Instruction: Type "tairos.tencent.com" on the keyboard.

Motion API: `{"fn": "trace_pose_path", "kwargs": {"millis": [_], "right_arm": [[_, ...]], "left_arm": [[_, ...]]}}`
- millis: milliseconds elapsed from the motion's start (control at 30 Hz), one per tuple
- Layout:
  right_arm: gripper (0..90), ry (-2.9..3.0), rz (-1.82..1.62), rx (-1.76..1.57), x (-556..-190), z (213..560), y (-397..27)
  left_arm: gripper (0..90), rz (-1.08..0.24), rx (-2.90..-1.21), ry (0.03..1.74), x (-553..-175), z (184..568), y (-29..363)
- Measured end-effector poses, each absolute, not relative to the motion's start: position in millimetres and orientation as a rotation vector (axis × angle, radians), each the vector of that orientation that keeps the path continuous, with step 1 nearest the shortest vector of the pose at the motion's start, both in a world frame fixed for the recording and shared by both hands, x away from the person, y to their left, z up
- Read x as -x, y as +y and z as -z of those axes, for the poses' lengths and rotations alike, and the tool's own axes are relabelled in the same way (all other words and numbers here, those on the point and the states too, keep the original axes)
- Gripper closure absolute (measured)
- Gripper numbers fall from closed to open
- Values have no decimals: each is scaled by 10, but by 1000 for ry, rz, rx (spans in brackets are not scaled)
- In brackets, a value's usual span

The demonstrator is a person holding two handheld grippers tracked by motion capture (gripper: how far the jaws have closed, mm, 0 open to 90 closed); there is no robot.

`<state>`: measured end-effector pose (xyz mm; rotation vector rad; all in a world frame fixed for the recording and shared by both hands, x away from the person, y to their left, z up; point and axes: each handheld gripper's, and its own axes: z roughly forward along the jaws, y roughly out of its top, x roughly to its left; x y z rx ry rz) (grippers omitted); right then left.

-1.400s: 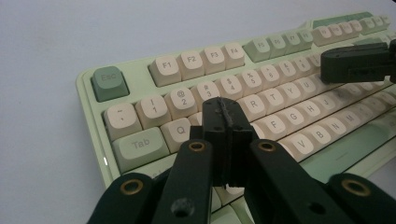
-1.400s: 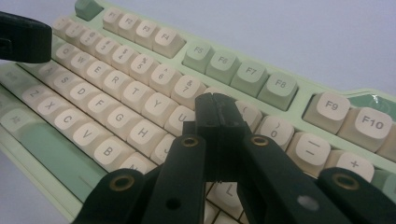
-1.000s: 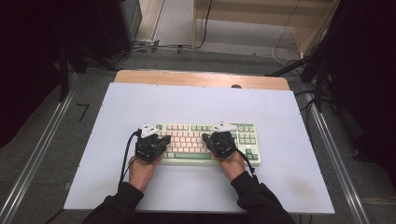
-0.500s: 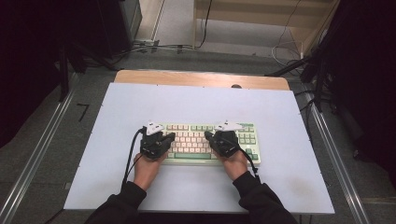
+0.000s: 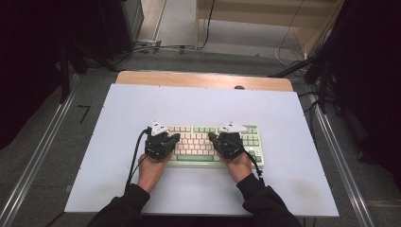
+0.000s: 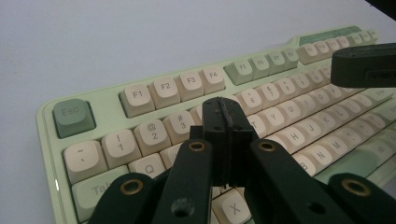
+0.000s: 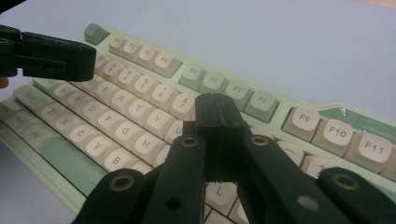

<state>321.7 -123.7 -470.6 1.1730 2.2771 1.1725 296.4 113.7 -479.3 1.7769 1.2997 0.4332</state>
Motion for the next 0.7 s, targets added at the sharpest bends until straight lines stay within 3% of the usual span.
{"fn": "trace_pose_path", "kwargs": {"millis": [700], "right_arm": [[872,2269,-1177,-1173,-3213,4692,-1255]], "left_arm": [[900,-429,-1784,1287,-3011,4797,1053]]}}
